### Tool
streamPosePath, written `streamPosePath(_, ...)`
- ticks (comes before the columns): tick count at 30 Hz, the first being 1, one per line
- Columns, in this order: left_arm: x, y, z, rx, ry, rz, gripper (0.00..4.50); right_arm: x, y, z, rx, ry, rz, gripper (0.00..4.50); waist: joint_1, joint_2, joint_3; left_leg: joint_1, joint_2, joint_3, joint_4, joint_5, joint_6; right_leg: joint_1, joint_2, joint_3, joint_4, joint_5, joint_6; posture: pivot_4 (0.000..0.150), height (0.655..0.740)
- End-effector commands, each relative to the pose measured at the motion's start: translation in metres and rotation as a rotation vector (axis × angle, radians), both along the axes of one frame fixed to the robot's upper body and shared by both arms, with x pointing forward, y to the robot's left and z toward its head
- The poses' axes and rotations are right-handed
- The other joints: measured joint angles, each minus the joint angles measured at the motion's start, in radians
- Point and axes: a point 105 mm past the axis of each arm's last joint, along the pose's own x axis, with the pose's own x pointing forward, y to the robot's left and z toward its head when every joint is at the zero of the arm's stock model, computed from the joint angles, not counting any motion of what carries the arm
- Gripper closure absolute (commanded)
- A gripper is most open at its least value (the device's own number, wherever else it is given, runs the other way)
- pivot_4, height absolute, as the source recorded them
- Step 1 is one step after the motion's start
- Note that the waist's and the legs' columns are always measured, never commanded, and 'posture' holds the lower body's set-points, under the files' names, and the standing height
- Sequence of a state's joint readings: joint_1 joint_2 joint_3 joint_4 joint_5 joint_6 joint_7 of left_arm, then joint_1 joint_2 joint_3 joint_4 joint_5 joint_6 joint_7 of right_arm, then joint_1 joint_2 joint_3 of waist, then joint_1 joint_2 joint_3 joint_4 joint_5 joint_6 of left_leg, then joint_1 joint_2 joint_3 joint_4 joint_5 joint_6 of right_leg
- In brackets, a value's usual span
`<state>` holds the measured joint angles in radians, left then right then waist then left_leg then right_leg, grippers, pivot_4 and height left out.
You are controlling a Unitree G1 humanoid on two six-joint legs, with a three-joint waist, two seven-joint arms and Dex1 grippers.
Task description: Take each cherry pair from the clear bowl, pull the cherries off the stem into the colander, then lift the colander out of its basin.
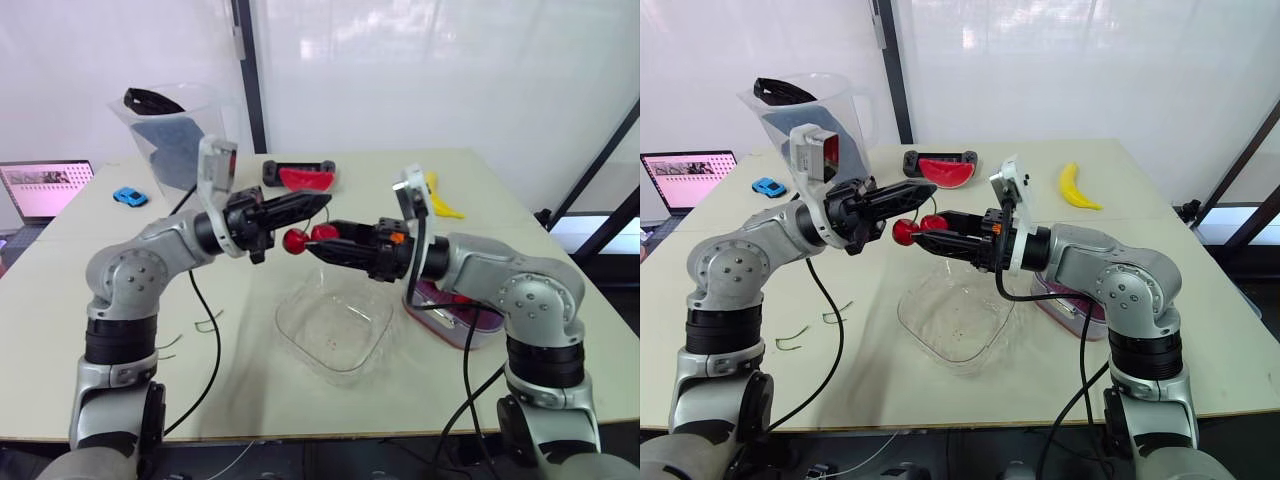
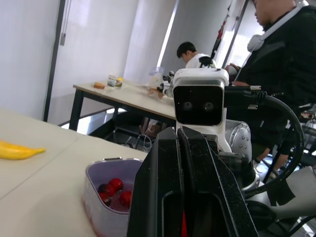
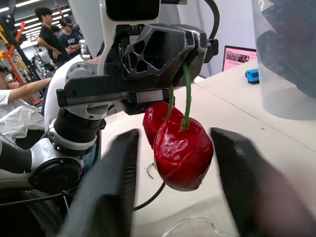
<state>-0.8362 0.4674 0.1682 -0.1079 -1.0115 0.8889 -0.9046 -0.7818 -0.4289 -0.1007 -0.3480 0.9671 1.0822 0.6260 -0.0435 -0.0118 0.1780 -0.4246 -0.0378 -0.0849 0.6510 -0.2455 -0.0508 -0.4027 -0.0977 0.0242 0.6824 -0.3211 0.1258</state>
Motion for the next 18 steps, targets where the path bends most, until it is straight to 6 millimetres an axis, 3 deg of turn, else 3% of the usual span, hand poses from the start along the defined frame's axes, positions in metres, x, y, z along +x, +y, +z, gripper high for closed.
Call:
streamPosePath(1,-0.006,-0.003,0.005,0.004,-0.048,-0.01,4.5,-0.005,0.0,0.012,0.022,-0.047,0.016,3.86,0.0,0.0,0.0,0.0,0.0,0.0,0.0,0.0,0.0,0.0,0.0,0.0,0.0,0.0,0.0,0.15,0.74)
streamPosePath(7,-0.005,-0.003,0.007,0.002,-0.054,-0.005,4.5,-0.006,-0.002,0.001,-0.019,-0.028,0.022,3.86,0.0,0.0,0.0,0.0,0.0,0.0,0.0,0.0,0.0,0.0,0.0,0.0,0.0,0.0,0.0,0.15,0.74)
streamPosePath(15,-0.006,-0.005,0.007,-0.009,-0.056,-0.017,4.5,-0.012,-0.018,-0.044,-0.164,0.1,0.011,3.86,0.0,0.0,0.0,0.0,0.0,0.0,0.0,-0.001,0.001,0.0,0.0,0.0,0.0,0.0,0.0,0.15,0.74)
streamPosePath(18,-0.007,-0.006,0.008,-0.011,-0.056,-0.024,4.5,-0.015,-0.023,-0.043,-0.16,0.11,0.015,3.86,0.001,0.0,0.0,0.0,0.0,0.0,0.0,-0.001,0.001,0.0,0.0,0.0,-0.001,0.0,0.0,0.15,0.74)
